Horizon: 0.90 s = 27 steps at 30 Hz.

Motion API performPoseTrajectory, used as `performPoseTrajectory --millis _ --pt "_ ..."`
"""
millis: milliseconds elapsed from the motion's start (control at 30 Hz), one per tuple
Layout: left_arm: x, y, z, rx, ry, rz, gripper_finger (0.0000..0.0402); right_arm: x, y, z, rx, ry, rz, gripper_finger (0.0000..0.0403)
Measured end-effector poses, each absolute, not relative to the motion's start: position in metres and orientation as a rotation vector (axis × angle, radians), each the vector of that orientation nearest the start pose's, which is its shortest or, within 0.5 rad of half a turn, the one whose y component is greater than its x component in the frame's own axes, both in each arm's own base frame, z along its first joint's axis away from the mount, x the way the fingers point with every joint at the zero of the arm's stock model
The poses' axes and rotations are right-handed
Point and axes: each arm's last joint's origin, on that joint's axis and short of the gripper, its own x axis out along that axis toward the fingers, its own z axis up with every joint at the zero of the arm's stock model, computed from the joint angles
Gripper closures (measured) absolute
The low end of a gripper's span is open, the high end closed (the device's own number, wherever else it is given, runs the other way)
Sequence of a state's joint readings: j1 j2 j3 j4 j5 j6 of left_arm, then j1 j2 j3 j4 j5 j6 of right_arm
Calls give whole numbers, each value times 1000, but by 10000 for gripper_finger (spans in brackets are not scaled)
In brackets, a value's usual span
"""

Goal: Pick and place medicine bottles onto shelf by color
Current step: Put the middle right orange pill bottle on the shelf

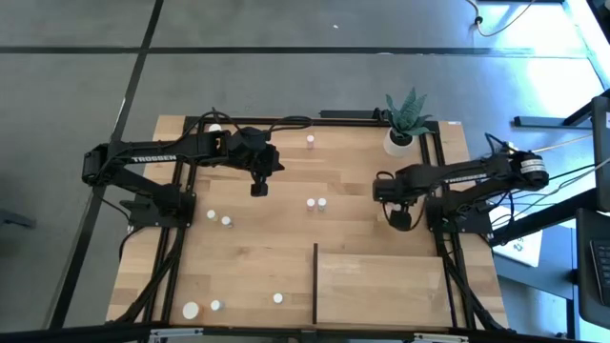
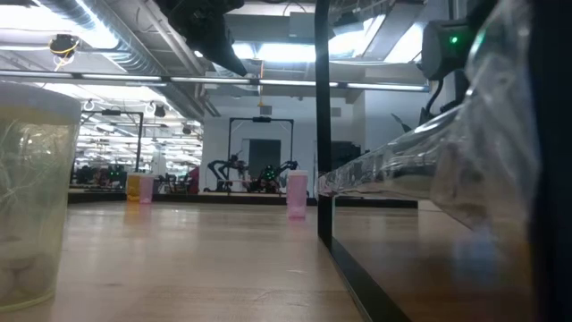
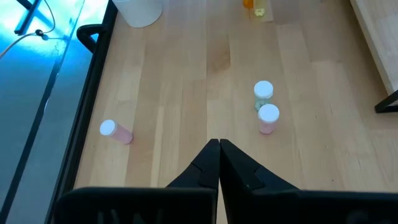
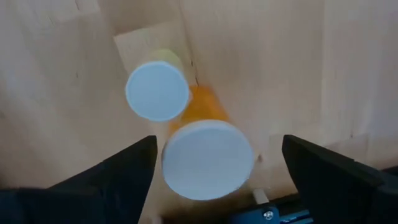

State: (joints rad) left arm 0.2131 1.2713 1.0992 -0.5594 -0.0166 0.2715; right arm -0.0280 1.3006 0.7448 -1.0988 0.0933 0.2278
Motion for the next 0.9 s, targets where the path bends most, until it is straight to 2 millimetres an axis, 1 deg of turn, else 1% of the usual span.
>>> performPoseTrajectory --millis 167,400,600,900 --pt "260 57 308 187 753 119 401 185 -8 175 111 1686 -281 57" --pt "260 57 308 186 753 119 401 187 -8 170 106 1718 -285 62" --pt "260 57 308 187 753 119 401 189 -8 166 105 1731 -288 95" --pt "260 57 308 187 753 119 401 189 -8 166 151 1723 -342 159"
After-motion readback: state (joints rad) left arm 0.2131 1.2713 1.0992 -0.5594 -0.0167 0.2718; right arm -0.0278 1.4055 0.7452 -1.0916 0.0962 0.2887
